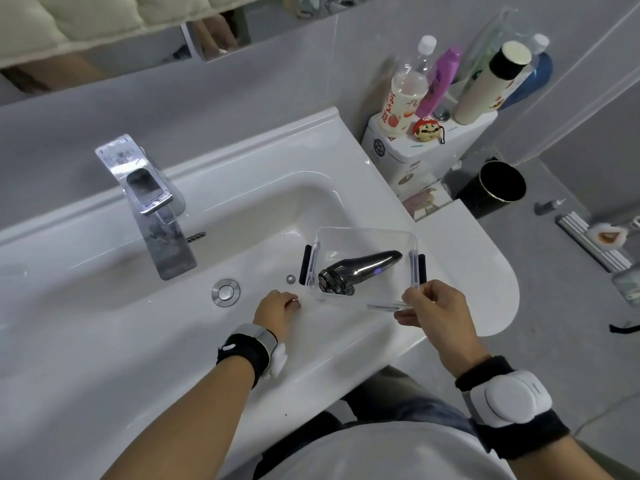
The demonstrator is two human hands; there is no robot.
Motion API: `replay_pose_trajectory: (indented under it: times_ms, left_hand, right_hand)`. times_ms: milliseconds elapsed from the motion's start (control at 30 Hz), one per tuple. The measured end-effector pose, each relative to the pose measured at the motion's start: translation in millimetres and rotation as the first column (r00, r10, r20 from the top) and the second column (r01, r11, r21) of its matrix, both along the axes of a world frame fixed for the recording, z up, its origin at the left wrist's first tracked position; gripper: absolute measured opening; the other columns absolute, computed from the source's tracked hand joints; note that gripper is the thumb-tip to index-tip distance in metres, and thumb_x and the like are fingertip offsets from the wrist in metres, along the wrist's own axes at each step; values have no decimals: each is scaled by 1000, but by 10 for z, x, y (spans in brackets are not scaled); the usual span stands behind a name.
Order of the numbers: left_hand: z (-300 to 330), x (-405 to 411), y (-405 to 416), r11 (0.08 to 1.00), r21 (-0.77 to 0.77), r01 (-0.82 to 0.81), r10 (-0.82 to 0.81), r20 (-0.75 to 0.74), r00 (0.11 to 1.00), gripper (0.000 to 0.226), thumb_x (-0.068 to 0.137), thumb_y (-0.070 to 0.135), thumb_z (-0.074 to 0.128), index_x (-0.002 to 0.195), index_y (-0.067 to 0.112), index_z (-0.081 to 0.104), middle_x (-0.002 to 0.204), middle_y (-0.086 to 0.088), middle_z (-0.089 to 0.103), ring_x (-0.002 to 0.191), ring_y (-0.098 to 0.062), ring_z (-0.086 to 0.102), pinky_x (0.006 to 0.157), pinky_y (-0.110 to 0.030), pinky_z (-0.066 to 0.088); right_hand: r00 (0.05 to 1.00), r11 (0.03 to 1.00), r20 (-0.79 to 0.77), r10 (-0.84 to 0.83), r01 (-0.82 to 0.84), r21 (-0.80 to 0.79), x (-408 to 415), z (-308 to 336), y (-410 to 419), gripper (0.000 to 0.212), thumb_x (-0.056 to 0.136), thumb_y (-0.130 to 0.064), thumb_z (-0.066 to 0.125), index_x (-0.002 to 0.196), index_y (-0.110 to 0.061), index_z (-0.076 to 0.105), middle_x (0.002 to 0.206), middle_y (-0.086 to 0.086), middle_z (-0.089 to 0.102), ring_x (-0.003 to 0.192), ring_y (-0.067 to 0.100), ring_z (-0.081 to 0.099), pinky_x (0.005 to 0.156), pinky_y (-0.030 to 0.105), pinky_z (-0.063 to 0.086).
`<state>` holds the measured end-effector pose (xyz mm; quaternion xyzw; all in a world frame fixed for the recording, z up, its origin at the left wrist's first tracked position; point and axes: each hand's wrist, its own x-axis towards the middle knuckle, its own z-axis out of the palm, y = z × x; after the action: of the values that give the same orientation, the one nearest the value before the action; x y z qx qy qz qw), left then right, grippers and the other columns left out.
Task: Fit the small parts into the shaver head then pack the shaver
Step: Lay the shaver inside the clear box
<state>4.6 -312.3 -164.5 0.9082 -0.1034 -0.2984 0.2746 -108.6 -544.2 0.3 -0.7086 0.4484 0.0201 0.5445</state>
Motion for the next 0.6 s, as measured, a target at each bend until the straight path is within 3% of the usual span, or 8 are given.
replay_pose_trajectory:
  times_ms: [167, 267, 400, 600]
  left_hand:
    - [113, -23, 134, 973, -59, -225, 219, -94, 971, 18, 88, 21, 67, 101, 12, 75, 100, -10, 74, 99, -29, 66, 85, -29, 48]
    - [113, -53, 237, 956, -59, -286, 276, -142, 951, 16, 87, 20, 66, 98, 12, 74, 97, -11, 75, 95, -30, 68, 83, -29, 50]
    - [91, -60, 271, 968, -27, -249, 246, -78, 966, 17, 86, 15, 66, 102, 12, 73, 108, -10, 70, 100, -27, 65, 81, -24, 43]
    - [31, 55, 139, 994, -8, -111, 111, 37, 993, 9, 88, 11, 61, 94, 9, 68, 113, -10, 58, 100, -26, 58, 79, -26, 39]
  right_hand:
    - [1000, 1000, -4, 14, -14, 2, 0, -10, 55, 24, 87, -10, 65, 92, 13, 58, 78, 23, 68, 65, 27, 76, 77, 44, 63]
    - [1000, 1000, -1, 20, -20, 7, 10, -17, 84, 24, 87, -8, 64, 92, 14, 57, 77, 21, 67, 65, 27, 76, 73, 41, 64]
    - [1000, 1000, -1, 22, -22, 22, -1, -21, 119, 23, 88, -8, 64, 93, 14, 57, 76, 19, 66, 66, 28, 76, 71, 40, 65]
    - [1000, 1000, -11, 23, -23, 2, -57, 0, 121, 24, 88, -8, 64, 94, 14, 57, 78, 17, 63, 66, 29, 76, 74, 43, 64]
